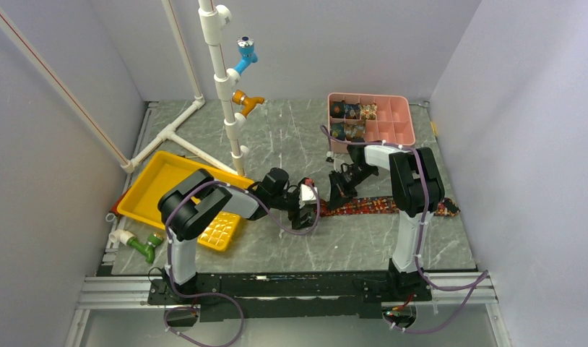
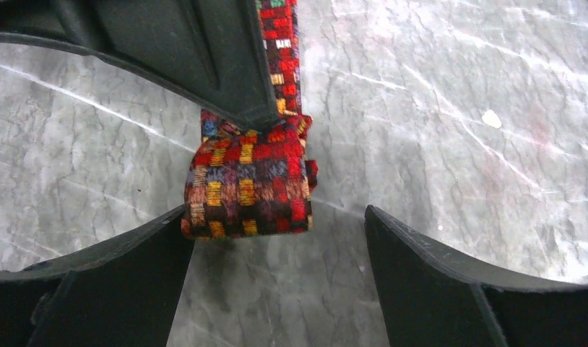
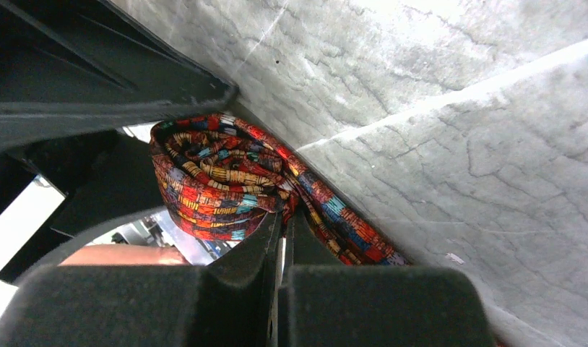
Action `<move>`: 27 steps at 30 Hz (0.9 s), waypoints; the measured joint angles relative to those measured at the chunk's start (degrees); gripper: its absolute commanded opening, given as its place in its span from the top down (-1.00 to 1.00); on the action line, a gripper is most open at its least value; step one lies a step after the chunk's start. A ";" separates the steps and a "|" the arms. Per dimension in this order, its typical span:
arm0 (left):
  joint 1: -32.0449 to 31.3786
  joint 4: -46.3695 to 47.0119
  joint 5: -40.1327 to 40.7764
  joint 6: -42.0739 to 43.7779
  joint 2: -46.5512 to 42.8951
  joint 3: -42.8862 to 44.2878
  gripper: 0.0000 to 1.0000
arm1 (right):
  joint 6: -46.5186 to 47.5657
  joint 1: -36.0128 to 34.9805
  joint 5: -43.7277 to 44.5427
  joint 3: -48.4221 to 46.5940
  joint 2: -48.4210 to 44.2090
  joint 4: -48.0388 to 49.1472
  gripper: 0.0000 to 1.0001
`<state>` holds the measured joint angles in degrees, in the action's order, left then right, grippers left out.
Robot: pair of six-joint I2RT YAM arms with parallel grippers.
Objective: Roll the ties
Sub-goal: Roll the tie at the center of the board.
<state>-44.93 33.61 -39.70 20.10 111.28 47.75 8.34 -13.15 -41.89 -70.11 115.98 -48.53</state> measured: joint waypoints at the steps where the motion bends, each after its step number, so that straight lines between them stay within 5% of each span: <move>1: -0.26 1.25 0.02 -1.05 0.52 0.07 -0.71 | -0.07 0.04 -0.15 0.33 -0.15 0.28 1.00; 9: -1.70 12.17 2.08 -12.28 5.97 2.14 -0.36 | -1.57 0.28 -0.68 2.67 -1.68 3.21 1.00; 17: -2.47 16.31 4.02 -15.21 8.31 2.91 0.36 | -3.34 0.46 -2.03 3.43 -1.77 4.94 0.90; 21: -3.04 14.51 5.73 -11.50 6.58 1.73 0.41 | -3.45 0.52 -3.02 3.43 -1.77 5.05 0.55; 27: -3.54 8.90 8.81 -4.35 2.03 -1.16 0.49 | -0.61 1.73 -4.61 2.91 -2.32 2.71 0.43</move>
<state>-48.47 42.50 -30.89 15.75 113.32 46.59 7.73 -11.42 -46.50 -67.20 113.67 -45.82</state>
